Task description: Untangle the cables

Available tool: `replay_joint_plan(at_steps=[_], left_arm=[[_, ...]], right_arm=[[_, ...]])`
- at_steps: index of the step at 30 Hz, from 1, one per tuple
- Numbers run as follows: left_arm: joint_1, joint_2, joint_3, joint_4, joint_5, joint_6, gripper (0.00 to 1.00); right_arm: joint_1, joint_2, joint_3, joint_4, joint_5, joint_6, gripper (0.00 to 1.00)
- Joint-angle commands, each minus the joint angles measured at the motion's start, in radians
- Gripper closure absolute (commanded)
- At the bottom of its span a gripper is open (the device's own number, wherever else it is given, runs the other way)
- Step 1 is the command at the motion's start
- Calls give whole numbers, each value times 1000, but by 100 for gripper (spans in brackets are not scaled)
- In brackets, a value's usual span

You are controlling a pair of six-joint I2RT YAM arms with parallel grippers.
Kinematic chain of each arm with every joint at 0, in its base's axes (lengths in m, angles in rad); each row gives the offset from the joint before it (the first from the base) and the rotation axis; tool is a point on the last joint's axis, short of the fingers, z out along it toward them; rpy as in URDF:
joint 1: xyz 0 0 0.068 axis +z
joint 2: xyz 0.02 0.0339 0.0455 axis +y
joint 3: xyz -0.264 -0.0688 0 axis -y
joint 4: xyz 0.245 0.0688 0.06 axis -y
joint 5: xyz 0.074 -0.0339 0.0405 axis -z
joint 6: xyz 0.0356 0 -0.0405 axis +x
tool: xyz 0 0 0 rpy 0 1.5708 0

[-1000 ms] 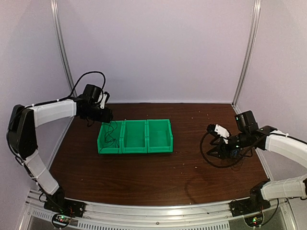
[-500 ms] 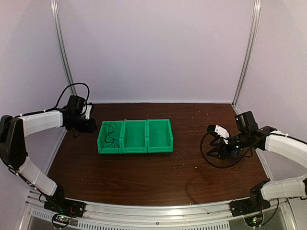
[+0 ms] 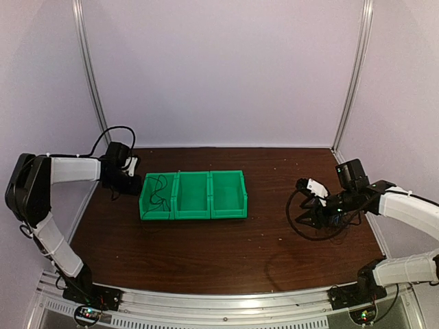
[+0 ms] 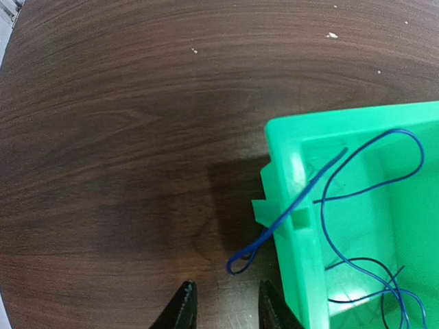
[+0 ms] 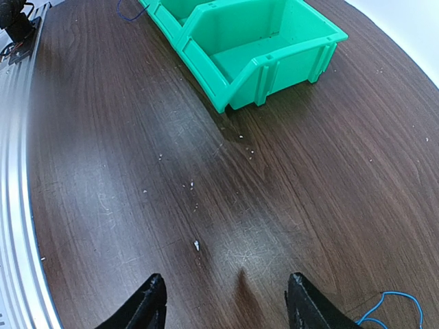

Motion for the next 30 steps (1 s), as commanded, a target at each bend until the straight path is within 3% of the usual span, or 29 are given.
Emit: replay_joint_plan(at_steps=[1,6,9,16,21,25,30], left_arm=[[3,45,30,76,-25,18,71],[3,71,32,125,-25,15,93],[3,74,50,131,-46,16,99],[2,-123,37,119,-118,-3,100],[-7,-230,34,111,-13,-49,100],[-49,-232,14,110,75,-81,100],[-108,-157,-6,111,61,-98,100]], right_arm=[[-7,-7,-14,7,-12,-8,40],[-8,3,-12,4,-10,-14,40],[-8,6,-11,3,-9,-17,40],[-8,9,-12,3,-7,-17,40],[-8,26,-9,5,-4,-21,40],[-8,27,-9,3,-3,-21,40],[-8,25,-10,3,-3,-21,40]])
